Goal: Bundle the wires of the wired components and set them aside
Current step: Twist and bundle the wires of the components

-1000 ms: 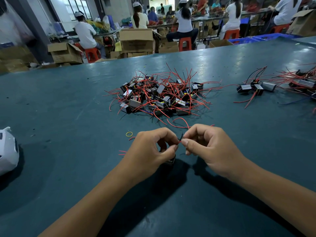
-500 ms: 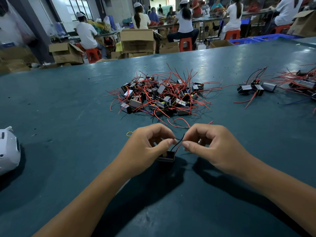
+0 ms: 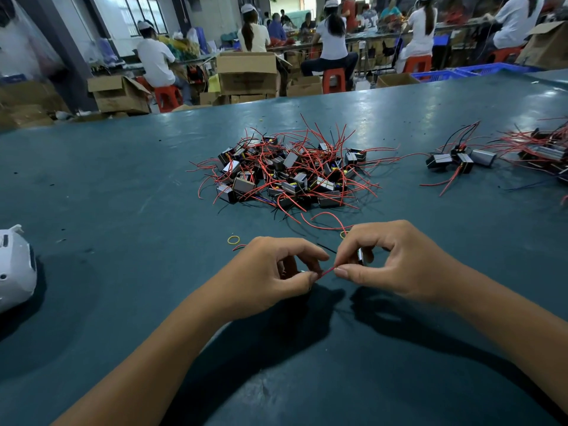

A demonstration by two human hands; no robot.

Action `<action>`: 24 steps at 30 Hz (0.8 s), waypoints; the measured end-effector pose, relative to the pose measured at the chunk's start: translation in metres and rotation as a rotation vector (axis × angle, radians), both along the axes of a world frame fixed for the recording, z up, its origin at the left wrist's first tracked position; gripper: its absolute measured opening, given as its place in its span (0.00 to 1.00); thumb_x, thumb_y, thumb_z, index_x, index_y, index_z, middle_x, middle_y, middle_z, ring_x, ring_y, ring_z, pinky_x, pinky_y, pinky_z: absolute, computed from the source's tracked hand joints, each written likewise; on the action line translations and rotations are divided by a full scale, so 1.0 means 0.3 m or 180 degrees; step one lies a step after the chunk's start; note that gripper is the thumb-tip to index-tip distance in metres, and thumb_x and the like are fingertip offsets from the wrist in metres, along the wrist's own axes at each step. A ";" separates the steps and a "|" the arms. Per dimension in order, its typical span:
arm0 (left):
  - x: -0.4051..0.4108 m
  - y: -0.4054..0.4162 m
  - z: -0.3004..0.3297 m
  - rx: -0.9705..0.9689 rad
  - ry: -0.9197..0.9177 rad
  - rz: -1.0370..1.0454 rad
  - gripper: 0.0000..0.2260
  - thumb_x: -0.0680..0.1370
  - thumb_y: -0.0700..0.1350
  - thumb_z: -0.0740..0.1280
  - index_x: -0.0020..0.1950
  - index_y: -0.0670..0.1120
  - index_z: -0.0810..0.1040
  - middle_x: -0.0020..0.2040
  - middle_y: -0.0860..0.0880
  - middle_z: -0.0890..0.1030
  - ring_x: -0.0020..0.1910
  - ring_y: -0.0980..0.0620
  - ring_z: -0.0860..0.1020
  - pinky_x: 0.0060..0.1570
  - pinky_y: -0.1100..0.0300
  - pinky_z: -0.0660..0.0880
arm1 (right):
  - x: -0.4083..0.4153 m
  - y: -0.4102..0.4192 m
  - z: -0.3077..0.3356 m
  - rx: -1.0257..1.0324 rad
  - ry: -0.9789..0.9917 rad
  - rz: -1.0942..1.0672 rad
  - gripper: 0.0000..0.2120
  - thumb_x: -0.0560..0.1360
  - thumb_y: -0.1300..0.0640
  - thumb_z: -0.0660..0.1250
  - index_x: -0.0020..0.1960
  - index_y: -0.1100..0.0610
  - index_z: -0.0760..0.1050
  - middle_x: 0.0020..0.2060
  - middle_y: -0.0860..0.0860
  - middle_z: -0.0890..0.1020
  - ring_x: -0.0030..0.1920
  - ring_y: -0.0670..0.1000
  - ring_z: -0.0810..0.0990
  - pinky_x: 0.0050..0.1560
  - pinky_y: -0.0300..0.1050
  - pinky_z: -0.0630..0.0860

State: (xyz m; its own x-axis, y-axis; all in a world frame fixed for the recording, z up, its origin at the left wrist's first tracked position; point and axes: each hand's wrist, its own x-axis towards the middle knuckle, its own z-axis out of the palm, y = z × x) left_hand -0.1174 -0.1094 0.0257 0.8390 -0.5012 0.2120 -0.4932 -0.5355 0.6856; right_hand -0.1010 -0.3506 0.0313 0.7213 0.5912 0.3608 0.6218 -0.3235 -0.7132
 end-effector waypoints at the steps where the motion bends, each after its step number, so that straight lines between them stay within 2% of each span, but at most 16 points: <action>1: -0.001 0.002 0.002 -0.0023 -0.0024 0.0005 0.10 0.77 0.42 0.73 0.56 0.52 0.83 0.45 0.59 0.83 0.34 0.48 0.77 0.35 0.62 0.74 | 0.003 -0.005 0.005 0.0008 0.0087 0.0050 0.03 0.72 0.54 0.76 0.42 0.51 0.82 0.36 0.48 0.82 0.36 0.47 0.79 0.40 0.41 0.75; 5: 0.008 0.005 -0.002 -0.0269 0.0080 0.0218 0.05 0.76 0.42 0.74 0.51 0.48 0.84 0.41 0.53 0.85 0.38 0.46 0.83 0.44 0.47 0.81 | 0.023 -0.035 0.027 0.0612 0.0807 0.0139 0.06 0.73 0.55 0.72 0.46 0.57 0.81 0.36 0.56 0.84 0.33 0.49 0.82 0.36 0.38 0.77; 8: 0.014 0.001 -0.010 -0.0404 0.0011 0.0274 0.03 0.76 0.43 0.74 0.48 0.46 0.83 0.39 0.49 0.84 0.39 0.45 0.83 0.44 0.44 0.80 | 0.043 -0.026 0.009 0.0758 0.0593 -0.0328 0.04 0.75 0.57 0.71 0.48 0.56 0.80 0.39 0.55 0.85 0.36 0.50 0.83 0.39 0.41 0.79; 10: 0.015 -0.006 -0.016 -0.0492 -0.0044 0.0283 0.04 0.76 0.45 0.74 0.46 0.46 0.82 0.38 0.49 0.84 0.37 0.45 0.82 0.43 0.45 0.81 | 0.049 -0.001 -0.016 0.0680 0.0423 -0.0644 0.03 0.76 0.59 0.71 0.49 0.54 0.80 0.42 0.53 0.85 0.41 0.51 0.83 0.45 0.46 0.80; 12: 0.017 -0.009 -0.020 -0.0568 -0.0046 0.0297 0.05 0.77 0.47 0.73 0.45 0.47 0.81 0.37 0.53 0.84 0.35 0.49 0.83 0.40 0.51 0.82 | 0.045 0.023 -0.035 0.0468 0.0354 -0.0735 0.04 0.75 0.59 0.72 0.49 0.53 0.81 0.42 0.49 0.85 0.44 0.49 0.84 0.50 0.46 0.80; 14: 0.016 -0.015 -0.022 -0.0671 -0.0014 0.0325 0.06 0.76 0.49 0.72 0.44 0.48 0.80 0.37 0.54 0.84 0.33 0.52 0.83 0.37 0.58 0.81 | 0.035 0.036 -0.043 0.0268 0.0341 -0.0720 0.04 0.74 0.57 0.74 0.47 0.52 0.81 0.40 0.47 0.85 0.41 0.46 0.84 0.46 0.40 0.79; 17: 0.016 -0.022 -0.026 -0.0837 0.0087 0.0392 0.07 0.75 0.51 0.71 0.43 0.49 0.80 0.38 0.51 0.85 0.32 0.53 0.83 0.36 0.61 0.80 | 0.023 0.046 -0.042 0.0134 0.0264 -0.0729 0.04 0.73 0.58 0.74 0.43 0.50 0.81 0.35 0.44 0.84 0.35 0.43 0.82 0.38 0.32 0.75; 20: 0.018 -0.026 -0.033 -0.0881 0.0086 0.0482 0.06 0.76 0.50 0.71 0.45 0.48 0.82 0.38 0.50 0.85 0.31 0.55 0.82 0.35 0.64 0.78 | 0.014 0.059 -0.041 0.0210 0.0223 -0.0796 0.06 0.74 0.59 0.73 0.41 0.49 0.81 0.33 0.44 0.84 0.34 0.41 0.81 0.39 0.33 0.74; 24: 0.018 -0.029 -0.039 -0.0899 0.0055 0.0539 0.03 0.78 0.45 0.72 0.47 0.47 0.83 0.37 0.49 0.85 0.32 0.54 0.82 0.35 0.63 0.79 | 0.000 0.074 -0.053 0.0451 0.0327 -0.0807 0.06 0.75 0.59 0.72 0.42 0.49 0.81 0.33 0.45 0.83 0.33 0.42 0.80 0.38 0.34 0.75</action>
